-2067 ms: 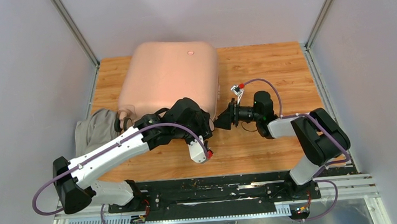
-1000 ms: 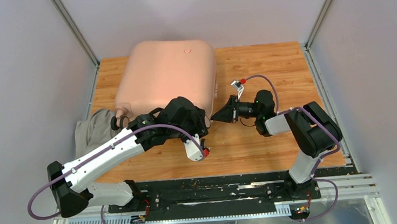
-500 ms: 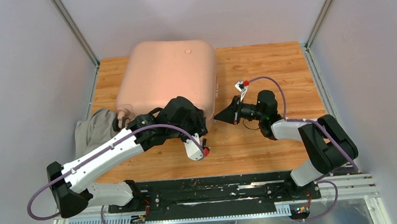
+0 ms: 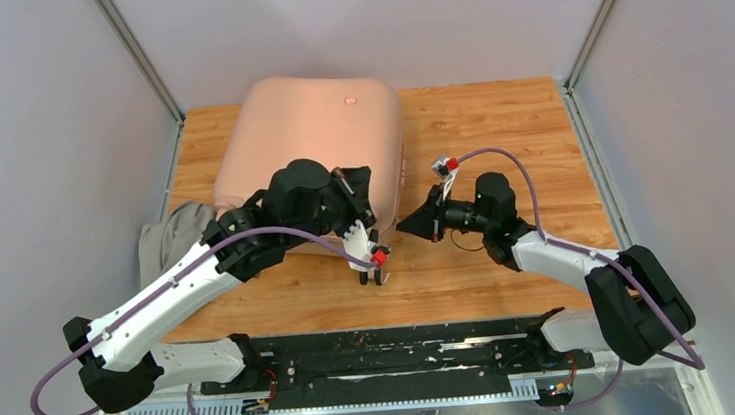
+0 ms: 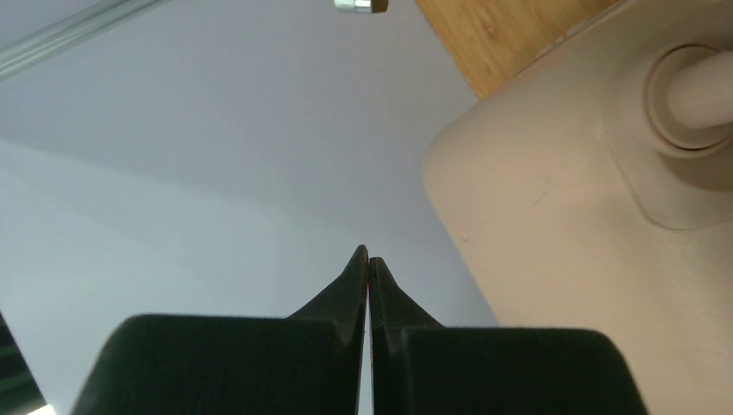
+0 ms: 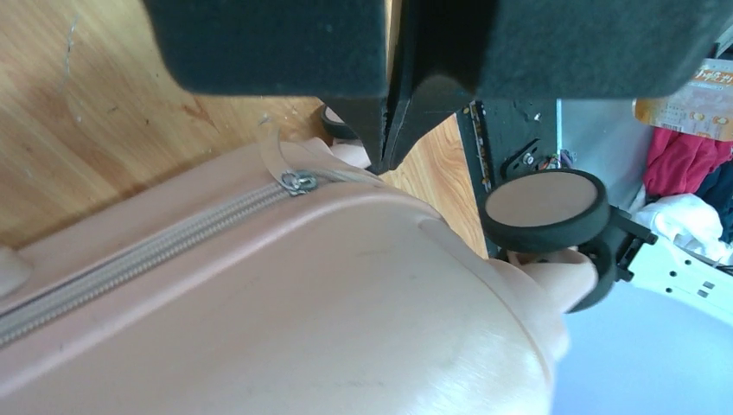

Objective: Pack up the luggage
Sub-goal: Zip the luggage at the center of the board.

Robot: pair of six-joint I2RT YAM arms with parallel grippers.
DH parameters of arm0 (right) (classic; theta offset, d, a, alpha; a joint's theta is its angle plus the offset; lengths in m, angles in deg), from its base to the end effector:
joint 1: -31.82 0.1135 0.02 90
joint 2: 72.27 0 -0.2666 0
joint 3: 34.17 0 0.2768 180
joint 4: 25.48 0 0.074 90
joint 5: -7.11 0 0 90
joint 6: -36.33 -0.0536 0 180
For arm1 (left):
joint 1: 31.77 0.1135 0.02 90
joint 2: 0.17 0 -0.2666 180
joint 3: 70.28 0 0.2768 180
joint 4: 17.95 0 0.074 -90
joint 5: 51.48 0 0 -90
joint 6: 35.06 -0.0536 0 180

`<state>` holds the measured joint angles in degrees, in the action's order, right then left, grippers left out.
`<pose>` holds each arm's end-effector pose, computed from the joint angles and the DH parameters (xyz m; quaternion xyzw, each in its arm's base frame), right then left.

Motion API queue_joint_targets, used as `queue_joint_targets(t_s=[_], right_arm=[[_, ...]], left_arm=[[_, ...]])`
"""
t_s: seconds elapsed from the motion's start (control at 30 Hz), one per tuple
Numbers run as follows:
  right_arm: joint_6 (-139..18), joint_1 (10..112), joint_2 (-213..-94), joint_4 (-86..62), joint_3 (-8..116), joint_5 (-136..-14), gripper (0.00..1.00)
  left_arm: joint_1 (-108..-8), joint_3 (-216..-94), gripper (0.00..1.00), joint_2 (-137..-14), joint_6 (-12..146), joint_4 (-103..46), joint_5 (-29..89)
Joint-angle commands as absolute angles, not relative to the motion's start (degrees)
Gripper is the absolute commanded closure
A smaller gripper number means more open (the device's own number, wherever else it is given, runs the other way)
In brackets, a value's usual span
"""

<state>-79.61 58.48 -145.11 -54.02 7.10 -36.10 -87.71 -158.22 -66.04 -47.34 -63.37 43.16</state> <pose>0.2396 0.1640 0.2175 -0.2774 0.6642 0.5381 0.4386 0.1629 -0.2333 0.4103 0.8156 0.1796 0.2471 0.4914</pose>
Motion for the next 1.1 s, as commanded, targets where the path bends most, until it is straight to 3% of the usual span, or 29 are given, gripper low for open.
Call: queue_joint_targets(t_s=[0.0,0.07,0.13,0.17,0.27,0.3,0.47,0.7,0.8,0.97,1.07], right_arm=[[-77.4,59.0,-145.4,-48.6,7.8,-38.4,1.00],[-75.7,58.5,-144.4,-43.8,8.5,-41.3,0.90],[-75.1,57.4,-143.5,-41.9,8.6,-41.4,0.68],[-75.1,56.7,-143.2,-41.5,8.5,-40.9,0.59],[-75.6,55.0,-143.1,-40.7,8.9,-38.6,0.21],[-75.8,54.8,-143.3,-40.4,9.0,-38.0,0.18],[-76.7,53.7,-143.3,-40.3,8.2,-37.5,0.17],[-80.0,51.5,-144.7,-46.0,6.1,-32.5,0.26],[-80.9,51.2,-147.0,-48.6,7.1,-29.7,0.29],[-83.4,51.0,-154.8,-55.2,9.1,-25.8,0.28],[-87.3,50.0,-159.6,-62.7,9.6,-23.7,0.26]], left_arm=[[-88.4,-156.3,0.98,-64.7,-51.7,-71.9,41.6],[-89.0,-156.3,0.88,-65.1,-52.5,-76.4,41.7],[-89.5,-156.3,0.61,-66.0,-52.0,-79.6,42.2],[-89.5,-156.2,0.52,-66.5,-52.0,-80.5,42.1],[-89.5,-155.5,0.40,-68.2,-53.5,-81.7,41.5],[-89.5,-155.3,0.38,-69.0,-54.4,-81.8,41.5],[-89.5,-157.6,0.36,-74.8,-55.7,-81.8,40.0],[-90.0,-158.2,0.39,-80.0,-58.0,-81.7,37.9],[-90.4,-159.1,0.47,-81.0,-56.7,-81.6,37.5],[-90.9,-158.9,0.69,-80.6,-53.8,-81.7,38.4],[-91.1,-158.5,0.76,-79.3,-51.2,-81.6,38.4]])
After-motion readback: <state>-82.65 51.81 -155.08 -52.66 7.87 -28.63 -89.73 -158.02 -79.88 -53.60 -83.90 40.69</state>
